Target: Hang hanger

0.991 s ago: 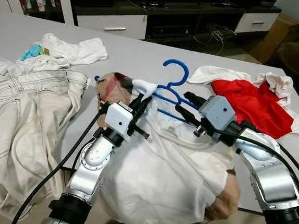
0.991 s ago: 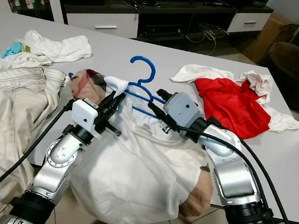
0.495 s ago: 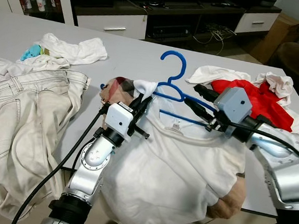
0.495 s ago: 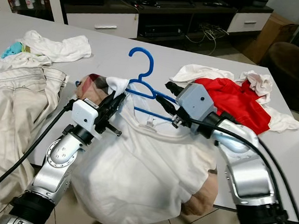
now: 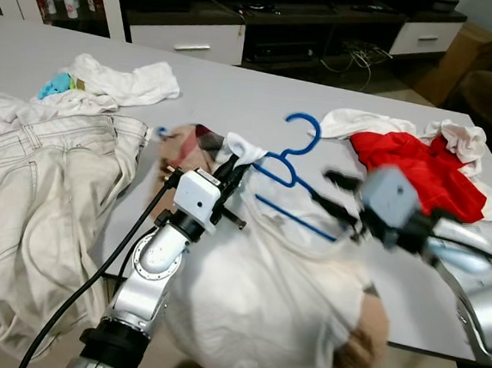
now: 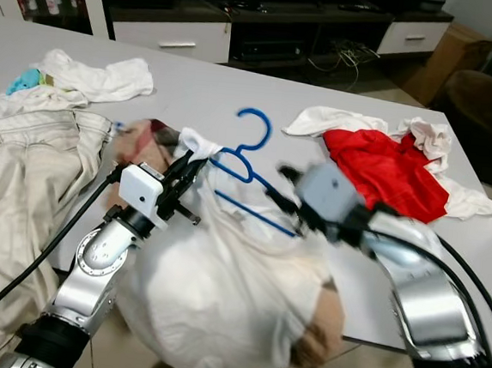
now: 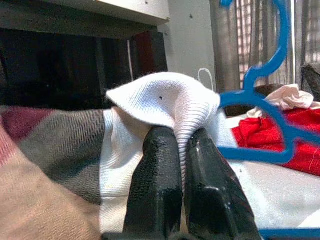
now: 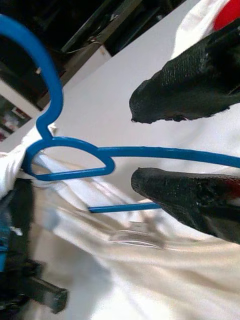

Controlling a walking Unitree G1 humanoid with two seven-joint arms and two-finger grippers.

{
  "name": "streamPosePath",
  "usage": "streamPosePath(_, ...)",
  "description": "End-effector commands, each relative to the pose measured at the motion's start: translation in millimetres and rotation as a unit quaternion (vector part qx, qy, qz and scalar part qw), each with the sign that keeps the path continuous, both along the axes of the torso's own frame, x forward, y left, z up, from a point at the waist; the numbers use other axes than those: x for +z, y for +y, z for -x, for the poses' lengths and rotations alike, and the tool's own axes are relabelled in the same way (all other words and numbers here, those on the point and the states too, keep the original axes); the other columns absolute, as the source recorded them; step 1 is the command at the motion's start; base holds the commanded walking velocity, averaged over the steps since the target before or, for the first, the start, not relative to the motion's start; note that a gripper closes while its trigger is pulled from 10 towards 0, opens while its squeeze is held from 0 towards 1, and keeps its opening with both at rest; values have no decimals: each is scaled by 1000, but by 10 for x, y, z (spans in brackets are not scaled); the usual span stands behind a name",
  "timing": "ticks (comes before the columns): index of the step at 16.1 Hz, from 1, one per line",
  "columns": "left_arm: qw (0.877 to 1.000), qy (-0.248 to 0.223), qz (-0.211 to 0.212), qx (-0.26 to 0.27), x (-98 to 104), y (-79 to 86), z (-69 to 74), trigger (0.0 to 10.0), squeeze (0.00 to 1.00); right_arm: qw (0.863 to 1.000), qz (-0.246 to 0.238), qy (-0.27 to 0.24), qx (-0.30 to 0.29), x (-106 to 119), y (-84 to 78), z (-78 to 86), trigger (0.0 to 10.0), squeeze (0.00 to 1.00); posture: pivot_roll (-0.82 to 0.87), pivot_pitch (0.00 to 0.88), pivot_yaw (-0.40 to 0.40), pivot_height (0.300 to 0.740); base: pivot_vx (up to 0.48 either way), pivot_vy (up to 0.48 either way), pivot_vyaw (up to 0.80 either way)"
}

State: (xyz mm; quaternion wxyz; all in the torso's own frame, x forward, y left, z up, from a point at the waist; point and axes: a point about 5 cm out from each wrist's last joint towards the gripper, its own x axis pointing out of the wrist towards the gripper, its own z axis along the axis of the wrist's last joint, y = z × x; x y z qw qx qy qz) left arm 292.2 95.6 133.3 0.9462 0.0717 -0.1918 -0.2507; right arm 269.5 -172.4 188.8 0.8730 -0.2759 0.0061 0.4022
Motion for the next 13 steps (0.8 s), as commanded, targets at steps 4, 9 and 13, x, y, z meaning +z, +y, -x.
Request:
streamPosePath(4, 1000, -5, -5, -6, 21, -45, -11, 0, 0, 999, 10, -9, -29, 90, -77, -35, 10000, 75, -42, 0, -36, 740, 0, 0, 0)
streamPosePath(9, 1000, -8, -5, -8, 37, -55, -25, 0, 0, 998, 9, -3, -56, 26, 69, -219, 10000, 47, -36, 0, -40, 740, 0, 0, 0)
streamPosePath(13, 1000, -10, -5, -1, 33, -34, -17, 0, 0, 996, -4, 25, -91, -11, 32, -365, 10000, 55, -16, 0, -50, 740, 0, 0, 0)
